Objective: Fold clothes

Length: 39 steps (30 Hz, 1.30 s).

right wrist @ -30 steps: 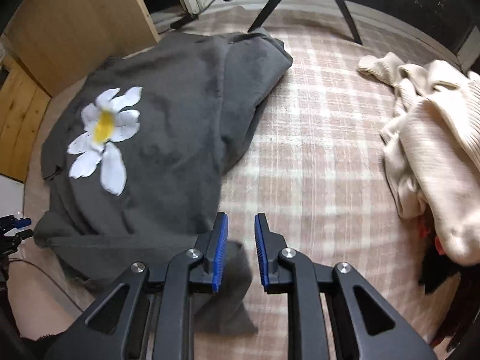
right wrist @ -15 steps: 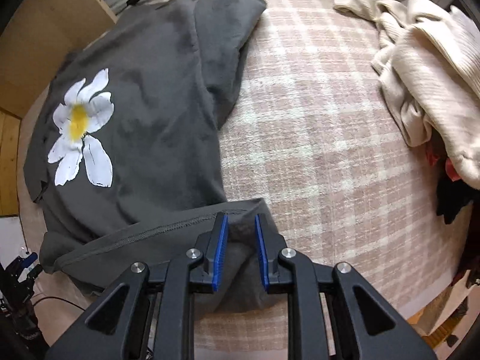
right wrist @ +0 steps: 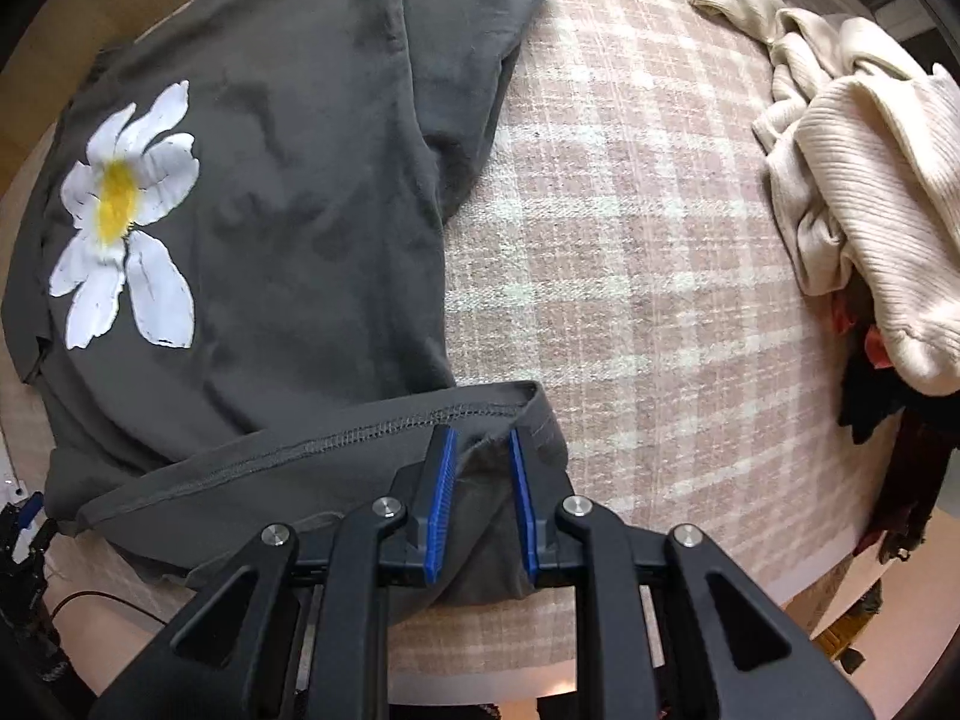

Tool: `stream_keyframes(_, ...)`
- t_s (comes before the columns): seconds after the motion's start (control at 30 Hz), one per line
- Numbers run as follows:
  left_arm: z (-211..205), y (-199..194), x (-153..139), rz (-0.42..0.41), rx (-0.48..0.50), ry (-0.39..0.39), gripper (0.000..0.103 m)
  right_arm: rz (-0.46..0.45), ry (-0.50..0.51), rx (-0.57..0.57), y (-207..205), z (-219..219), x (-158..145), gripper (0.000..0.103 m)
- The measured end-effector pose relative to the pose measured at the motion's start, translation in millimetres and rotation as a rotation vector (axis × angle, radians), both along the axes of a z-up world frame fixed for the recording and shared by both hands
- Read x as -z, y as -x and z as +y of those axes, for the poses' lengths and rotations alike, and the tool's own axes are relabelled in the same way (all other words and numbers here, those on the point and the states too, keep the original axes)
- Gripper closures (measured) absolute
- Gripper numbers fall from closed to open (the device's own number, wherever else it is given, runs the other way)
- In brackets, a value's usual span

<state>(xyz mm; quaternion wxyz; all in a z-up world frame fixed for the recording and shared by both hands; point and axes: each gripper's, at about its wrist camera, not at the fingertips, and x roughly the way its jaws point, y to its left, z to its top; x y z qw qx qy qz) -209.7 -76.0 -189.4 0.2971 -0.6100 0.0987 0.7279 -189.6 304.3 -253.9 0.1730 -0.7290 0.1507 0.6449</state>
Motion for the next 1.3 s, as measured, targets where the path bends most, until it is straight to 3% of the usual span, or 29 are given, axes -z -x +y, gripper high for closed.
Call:
stream_keyframes(0.17, 0, -1, 3, -0.006, 0.009, 0.003, 0.066, -0.039, -0.001, -0.024, -10, 3, 14, 0.085)
stream_keyframes(0.23, -2, -3, 3, -0.008, 0.013, 0.004, 0.066, 0.001, 0.044, -0.027, -24, 5, 16, 0.099)
stream_keyframes(0.33, -6, -7, 2, -0.012, 0.016, 0.007, 0.066, 0.062, 0.054, -0.043, -45, 8, 8, 0.099)
stream_keyframes(0.5, -1, -21, 2, 0.001, 0.069, 0.028, 0.064, 0.185, 0.079, 0.036, -89, 29, -19, 0.099)
stream_keyframes(0.77, 20, -30, 15, 0.072, 0.180, 0.085, 0.065, 0.257, 0.079, 0.063, -110, 35, -31, 0.099)
stream_keyframes(0.8, 23, -27, 16, 0.079, 0.183, 0.074, 0.067, 0.265, 0.077, 0.059, -110, 37, -34, 0.099)
stream_keyframes(0.87, 27, -17, 15, 0.073, 0.174, 0.019, 0.097, 0.281, 0.071, 0.057, -115, 45, -45, 0.099)
stream_keyframes(0.93, 28, -4, 9, 0.057, 0.156, -0.021, 0.097, 0.308, 0.053, 0.065, -123, 57, -54, 0.099)
stream_keyframes(1.03, 30, 30, -3, 0.006, 0.129, -0.083, 0.096, 0.330, 0.019, 0.092, -105, 58, -49, 0.099)
stream_keyframes(1.17, 34, 70, 1, 0.031, 0.095, 0.024, 0.084, 0.320, 0.014, 0.106, -108, 66, -42, 0.099)
stream_keyframes(1.3, 25, 76, -3, 0.003, 0.101, 0.005, 0.082, 0.318, 0.028, 0.113, -117, 72, -39, 0.099)
